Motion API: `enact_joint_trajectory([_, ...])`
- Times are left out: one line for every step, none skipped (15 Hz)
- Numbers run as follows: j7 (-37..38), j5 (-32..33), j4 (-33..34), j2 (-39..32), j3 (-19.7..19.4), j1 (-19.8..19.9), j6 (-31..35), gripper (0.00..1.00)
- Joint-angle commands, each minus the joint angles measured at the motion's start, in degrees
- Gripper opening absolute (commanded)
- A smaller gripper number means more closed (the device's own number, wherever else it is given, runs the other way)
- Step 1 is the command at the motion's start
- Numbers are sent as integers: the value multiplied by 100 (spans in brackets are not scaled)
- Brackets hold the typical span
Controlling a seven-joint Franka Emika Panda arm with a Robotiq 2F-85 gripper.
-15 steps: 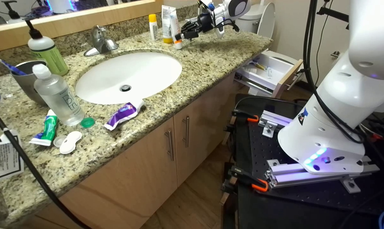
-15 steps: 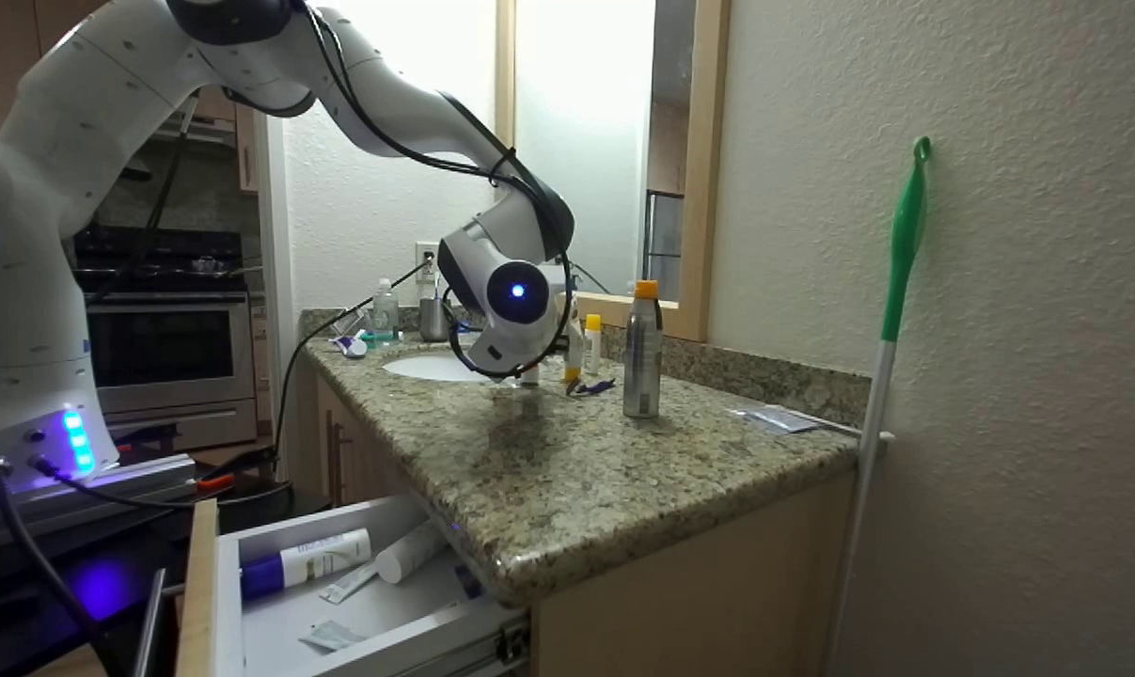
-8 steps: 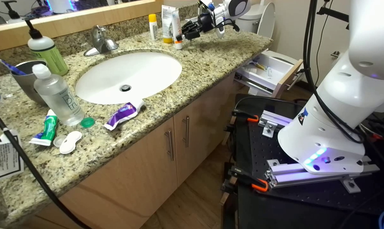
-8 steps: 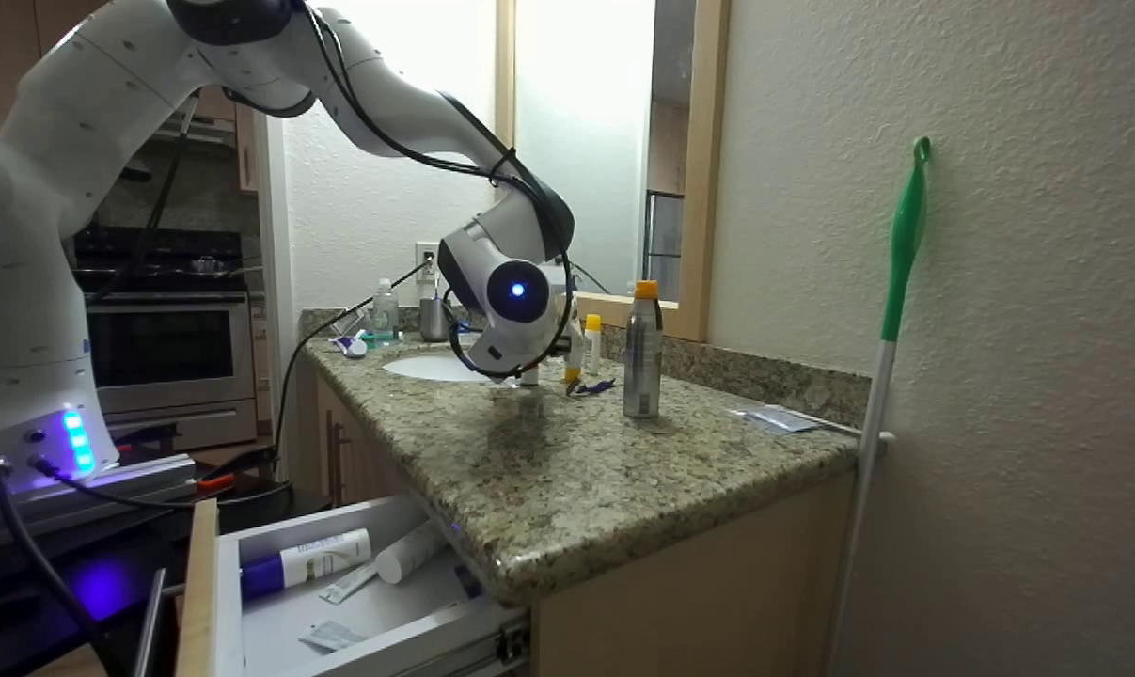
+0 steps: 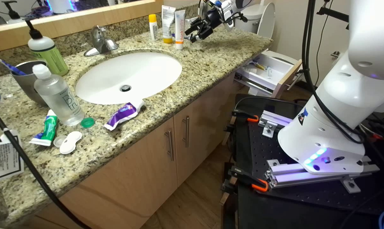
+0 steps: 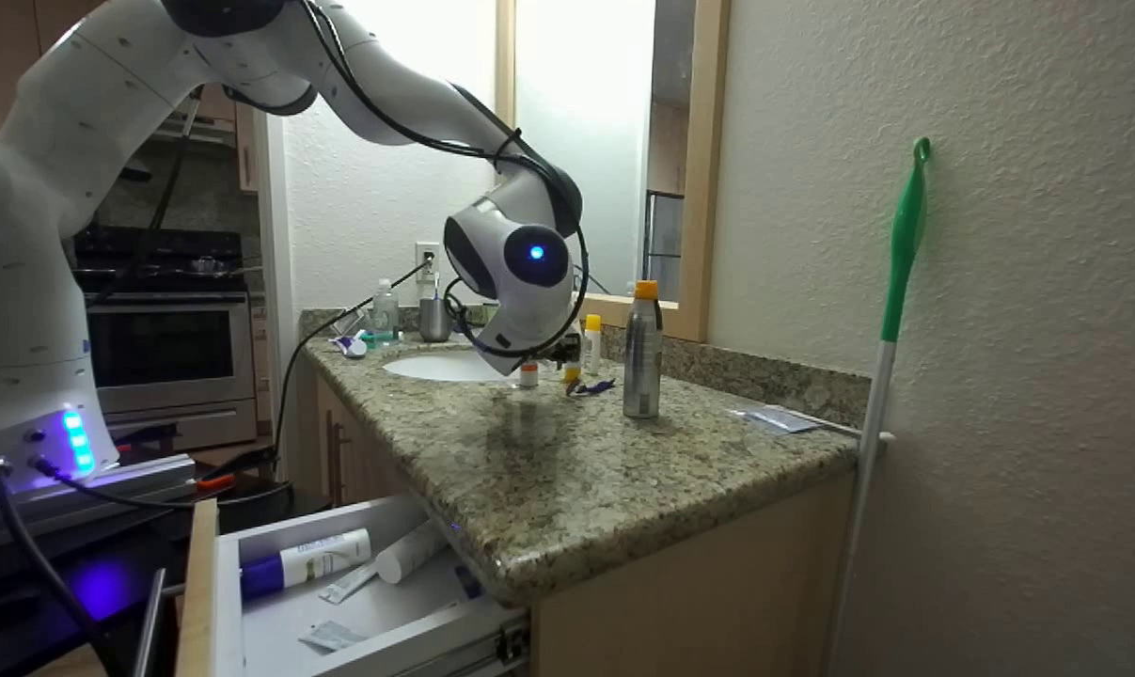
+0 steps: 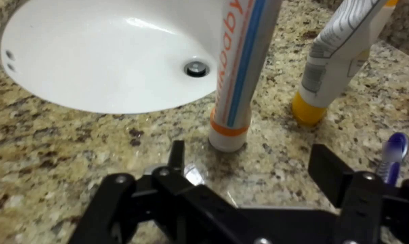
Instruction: Take the white and orange bottle from the drawer and place it on the counter
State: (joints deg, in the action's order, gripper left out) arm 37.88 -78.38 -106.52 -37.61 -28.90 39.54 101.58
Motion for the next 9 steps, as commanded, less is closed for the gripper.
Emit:
enact_joint_trajectory([440, 1560, 365, 354, -349, 123, -432, 100])
enact_joint_trajectory([406, 1995, 427, 567, -482, 148, -486, 100])
enact_joint_trajectory([341, 2374, 568, 677, -569, 200, -630, 100])
enact_joint_trajectory([226, 2704, 626, 904, -658, 248, -732, 100])
enact_joint_trajectory([120, 3032, 750, 1082, -714, 328, -931, 100])
enact_joint_trajectory([-3, 3275, 843, 1284, -747, 411, -1093, 100])
enact_joint_trajectory([228, 2941, 743, 978, -573, 391, -753, 100])
enact_joint_trajectory([187, 3121, 816, 1166, -623, 456, -897, 100])
enact_joint_trajectory([173, 3206, 838, 1313, -644, 504, -973, 100])
